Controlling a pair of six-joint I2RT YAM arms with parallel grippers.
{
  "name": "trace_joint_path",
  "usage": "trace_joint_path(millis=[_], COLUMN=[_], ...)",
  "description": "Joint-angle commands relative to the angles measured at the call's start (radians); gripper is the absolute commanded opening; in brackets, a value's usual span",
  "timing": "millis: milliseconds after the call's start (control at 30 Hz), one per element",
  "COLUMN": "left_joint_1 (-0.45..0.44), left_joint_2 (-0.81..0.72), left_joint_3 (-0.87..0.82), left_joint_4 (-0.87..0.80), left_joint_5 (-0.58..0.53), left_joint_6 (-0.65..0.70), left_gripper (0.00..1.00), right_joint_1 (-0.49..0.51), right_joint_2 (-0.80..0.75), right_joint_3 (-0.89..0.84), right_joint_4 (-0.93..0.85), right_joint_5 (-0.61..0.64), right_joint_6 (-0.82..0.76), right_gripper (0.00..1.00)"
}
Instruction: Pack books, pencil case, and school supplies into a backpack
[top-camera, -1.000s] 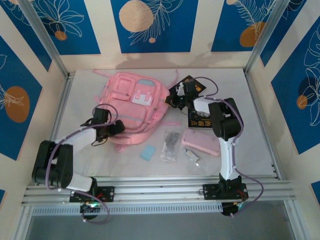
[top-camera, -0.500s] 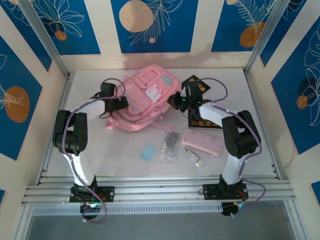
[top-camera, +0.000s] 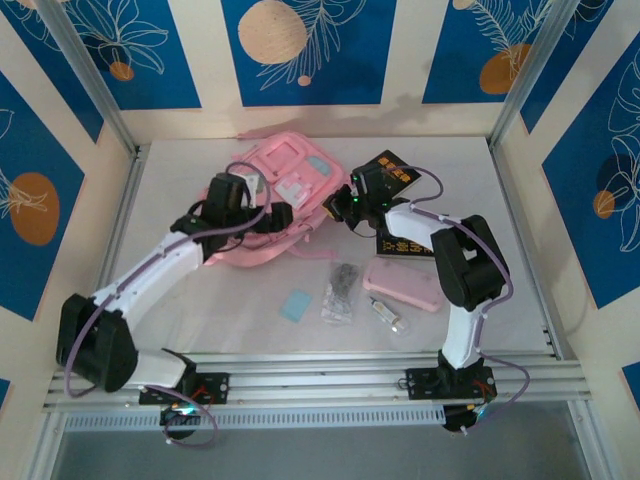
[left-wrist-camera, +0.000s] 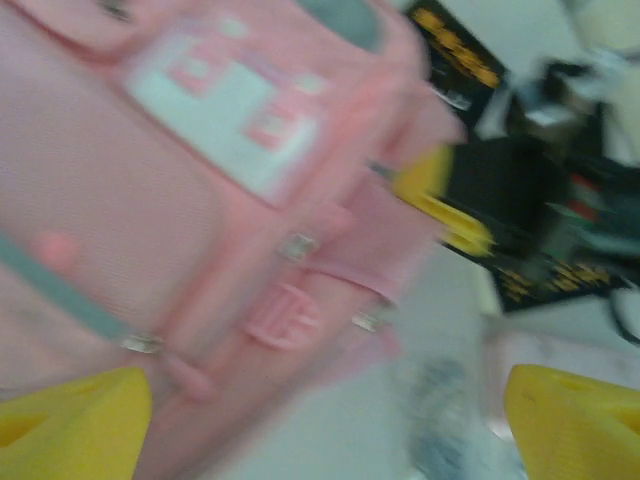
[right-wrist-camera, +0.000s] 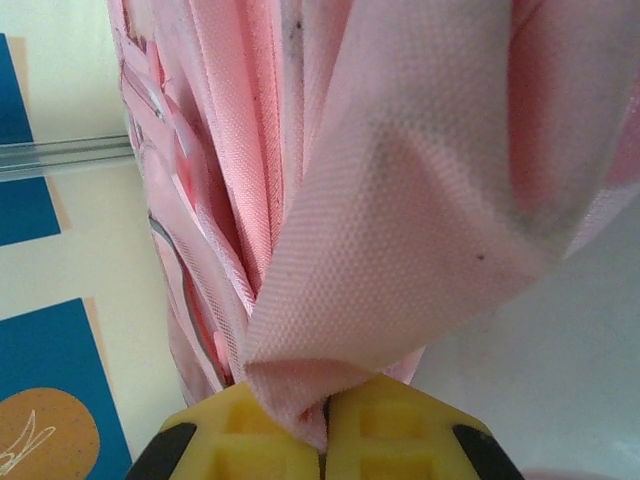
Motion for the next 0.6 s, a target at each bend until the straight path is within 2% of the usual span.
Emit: trace_joint_path(millis=[0,233,567], left_joint_1=[-0.060,-0.175,-0.192], left_joint_2=[-0.005,0.074,0.294], left_joint_3=[-0.114,-0.269,-0.267], left_joint_4=[0.158,0.490,0.681], left_joint_5=[0.047,-0.020,-0.145], left_joint_6=[-0.116,-0.209,-0.186], left_gripper=[0.84,0.71,0.64], right_joint_1=[0.022,0.028,0.027], right_joint_2=[0.005,-0.021,-0.059], right_joint_3=[0.051,0.050,0.009], right_joint_4=[0.034,0.032,0.057], right_joint_5=[-0.039,-0.052,-0.068], right_joint_6=[0.065,0.087,0.114], right_gripper=[0.00,0.00,0.00])
